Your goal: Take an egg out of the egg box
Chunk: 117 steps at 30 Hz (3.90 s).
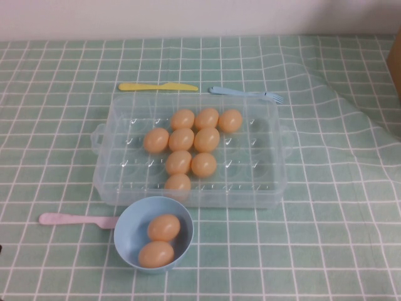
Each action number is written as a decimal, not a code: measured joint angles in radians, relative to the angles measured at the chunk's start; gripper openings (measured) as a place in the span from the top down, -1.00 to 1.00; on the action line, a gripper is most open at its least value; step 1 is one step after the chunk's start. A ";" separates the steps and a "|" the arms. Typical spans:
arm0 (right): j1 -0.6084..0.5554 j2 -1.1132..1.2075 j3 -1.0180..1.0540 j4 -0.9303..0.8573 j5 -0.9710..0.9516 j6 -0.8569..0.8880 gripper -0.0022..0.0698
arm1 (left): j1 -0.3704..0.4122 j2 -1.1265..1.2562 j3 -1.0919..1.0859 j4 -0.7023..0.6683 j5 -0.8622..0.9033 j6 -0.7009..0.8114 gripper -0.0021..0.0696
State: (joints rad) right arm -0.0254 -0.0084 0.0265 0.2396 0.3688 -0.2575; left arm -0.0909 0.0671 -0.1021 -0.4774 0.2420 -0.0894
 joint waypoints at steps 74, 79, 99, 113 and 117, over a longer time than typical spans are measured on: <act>0.000 0.000 0.000 0.001 0.000 0.000 0.99 | -0.317 2.060 -1.755 0.555 0.840 0.891 -0.51; 0.000 0.000 0.000 0.001 0.000 0.000 0.99 | -0.311 2.085 -1.759 0.548 0.796 0.928 -0.51; 0.000 0.000 0.000 0.003 0.000 0.000 0.99 | -0.309 2.143 -1.759 0.498 0.690 0.986 -0.51; 0.000 0.000 0.000 0.003 0.000 0.000 0.99 | -0.299 2.147 -1.760 0.458 0.702 0.986 -0.13; 0.000 0.000 0.000 0.003 0.000 0.000 0.99 | -0.299 2.145 -1.760 0.458 0.717 0.986 -0.09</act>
State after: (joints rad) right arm -0.0254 -0.0084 0.0265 0.2430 0.3688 -0.2575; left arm -0.3897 2.2118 -1.8617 -0.0194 0.9590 0.8962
